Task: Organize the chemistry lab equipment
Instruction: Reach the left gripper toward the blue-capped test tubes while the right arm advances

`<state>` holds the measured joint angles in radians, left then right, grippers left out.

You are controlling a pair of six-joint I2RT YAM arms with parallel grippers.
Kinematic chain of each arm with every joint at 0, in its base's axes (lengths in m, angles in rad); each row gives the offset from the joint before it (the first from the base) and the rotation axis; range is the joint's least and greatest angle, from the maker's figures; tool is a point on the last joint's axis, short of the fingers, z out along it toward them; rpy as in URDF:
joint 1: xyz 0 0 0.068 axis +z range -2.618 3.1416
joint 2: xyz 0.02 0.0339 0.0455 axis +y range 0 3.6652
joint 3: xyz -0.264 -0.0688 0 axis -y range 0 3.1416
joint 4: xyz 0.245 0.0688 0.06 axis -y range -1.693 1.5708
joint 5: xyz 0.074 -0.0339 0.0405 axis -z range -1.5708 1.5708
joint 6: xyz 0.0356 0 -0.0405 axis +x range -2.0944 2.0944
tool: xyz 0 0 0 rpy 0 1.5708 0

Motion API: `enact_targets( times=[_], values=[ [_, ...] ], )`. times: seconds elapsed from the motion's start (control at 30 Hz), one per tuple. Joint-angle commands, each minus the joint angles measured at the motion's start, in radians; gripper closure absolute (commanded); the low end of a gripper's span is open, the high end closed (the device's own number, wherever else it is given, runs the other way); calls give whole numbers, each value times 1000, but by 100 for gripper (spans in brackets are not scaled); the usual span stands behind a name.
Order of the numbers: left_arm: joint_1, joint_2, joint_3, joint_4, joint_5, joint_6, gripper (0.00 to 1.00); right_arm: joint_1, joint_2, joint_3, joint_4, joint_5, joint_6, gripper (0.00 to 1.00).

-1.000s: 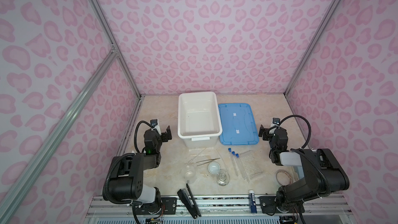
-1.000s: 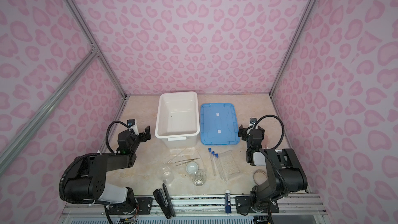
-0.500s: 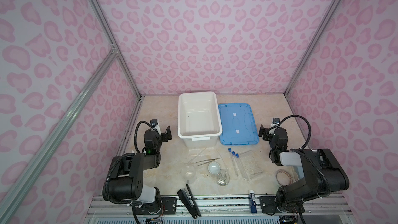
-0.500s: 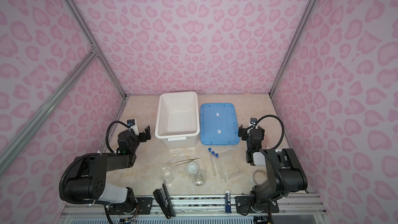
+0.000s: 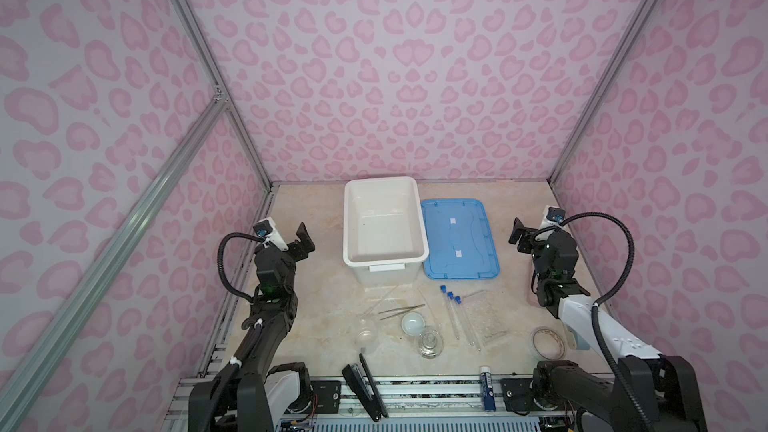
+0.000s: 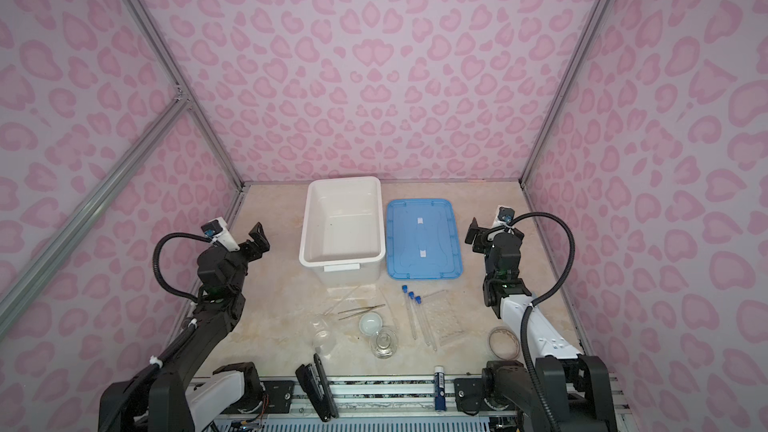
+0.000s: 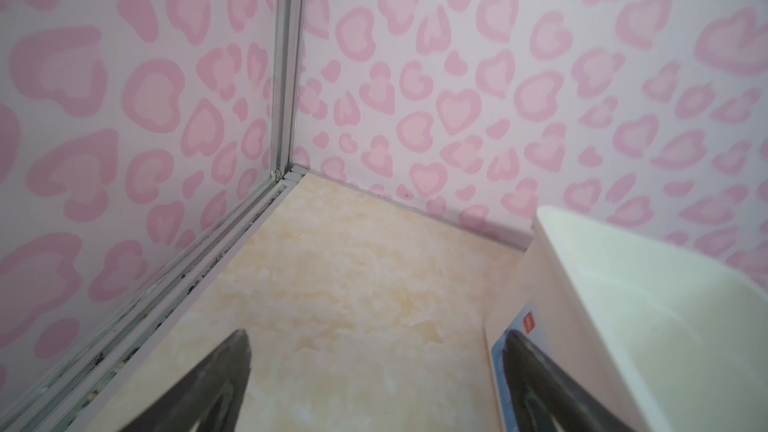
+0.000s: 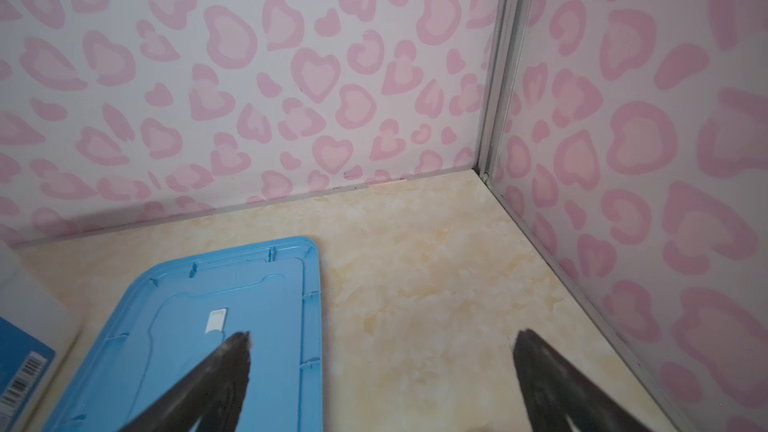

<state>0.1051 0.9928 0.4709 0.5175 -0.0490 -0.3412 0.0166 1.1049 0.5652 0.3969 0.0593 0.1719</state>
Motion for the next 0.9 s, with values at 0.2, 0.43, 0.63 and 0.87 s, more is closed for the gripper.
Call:
enact_targets(
  times=[0.2,0.43,0.63,0.87],
  values=[
    [-320,-163,386,-824,25,-267,1,-1,-64,215,-537,-380,179,5],
    [-733,-81,547,-1016,-222,-316,2,123,-5,401,-788,-416,48,4],
    [-995,94,657,-1043,-232,-340,4,157,-65,377,-841,-469,98,2],
    [-1235,384,816,-1078,-236,-373,10,156,-103,375,-979,-466,148,2]
  ],
)
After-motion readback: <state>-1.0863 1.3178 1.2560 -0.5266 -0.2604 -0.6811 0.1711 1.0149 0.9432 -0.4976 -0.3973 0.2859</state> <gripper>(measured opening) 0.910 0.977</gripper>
